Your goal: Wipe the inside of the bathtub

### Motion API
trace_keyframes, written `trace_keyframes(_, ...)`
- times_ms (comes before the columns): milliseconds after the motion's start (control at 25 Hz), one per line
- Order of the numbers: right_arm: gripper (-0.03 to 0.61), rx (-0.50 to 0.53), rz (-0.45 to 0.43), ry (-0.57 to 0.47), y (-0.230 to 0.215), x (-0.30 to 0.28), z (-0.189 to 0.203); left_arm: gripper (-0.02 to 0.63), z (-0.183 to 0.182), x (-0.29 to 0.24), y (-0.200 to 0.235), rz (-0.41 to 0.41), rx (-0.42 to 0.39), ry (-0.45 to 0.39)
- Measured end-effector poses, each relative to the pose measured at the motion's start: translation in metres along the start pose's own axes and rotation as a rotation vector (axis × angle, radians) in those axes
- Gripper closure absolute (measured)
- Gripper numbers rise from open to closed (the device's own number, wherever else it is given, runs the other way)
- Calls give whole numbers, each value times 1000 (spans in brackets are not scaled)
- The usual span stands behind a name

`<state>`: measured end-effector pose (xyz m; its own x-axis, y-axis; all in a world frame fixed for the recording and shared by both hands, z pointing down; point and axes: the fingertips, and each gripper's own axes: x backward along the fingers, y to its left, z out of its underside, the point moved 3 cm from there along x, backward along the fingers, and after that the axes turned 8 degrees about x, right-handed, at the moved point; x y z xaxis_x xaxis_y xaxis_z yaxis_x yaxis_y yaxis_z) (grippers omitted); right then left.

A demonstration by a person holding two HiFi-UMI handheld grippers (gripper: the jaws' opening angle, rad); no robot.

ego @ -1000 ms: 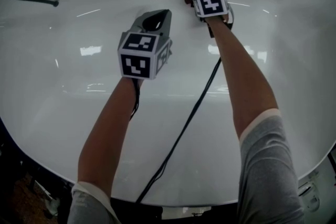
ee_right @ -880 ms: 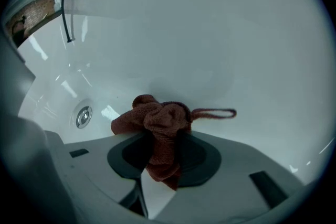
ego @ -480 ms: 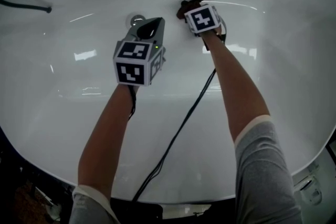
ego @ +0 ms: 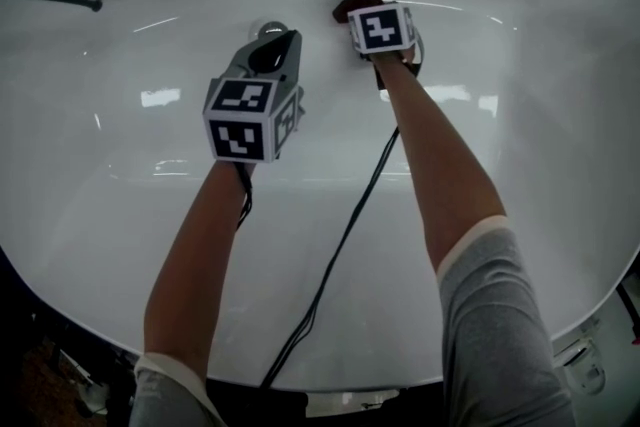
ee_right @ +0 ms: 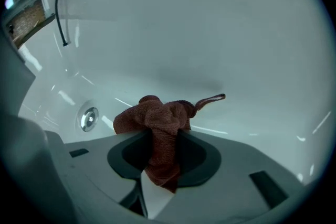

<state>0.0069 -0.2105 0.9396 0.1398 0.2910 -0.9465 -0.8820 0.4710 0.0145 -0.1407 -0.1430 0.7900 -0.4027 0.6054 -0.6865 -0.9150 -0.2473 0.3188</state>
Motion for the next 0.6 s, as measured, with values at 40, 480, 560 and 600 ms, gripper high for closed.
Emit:
trace_keyframes(40,451,13,-33,-15,18,-4,-9,606,2,1,5,-11,7,-1)
trace_keyframes(480,451,33,-30,-131,25,-7,-31,606,6,13,25,-54,24,4)
trace_keyframes(560,451,6,32,-116,-7,-1,-17,606,4,10,19,-42,27,1)
trace_keyframes(600,451,-15,64,-113,-25,2,-9,606,3,9,16,-36,28,0)
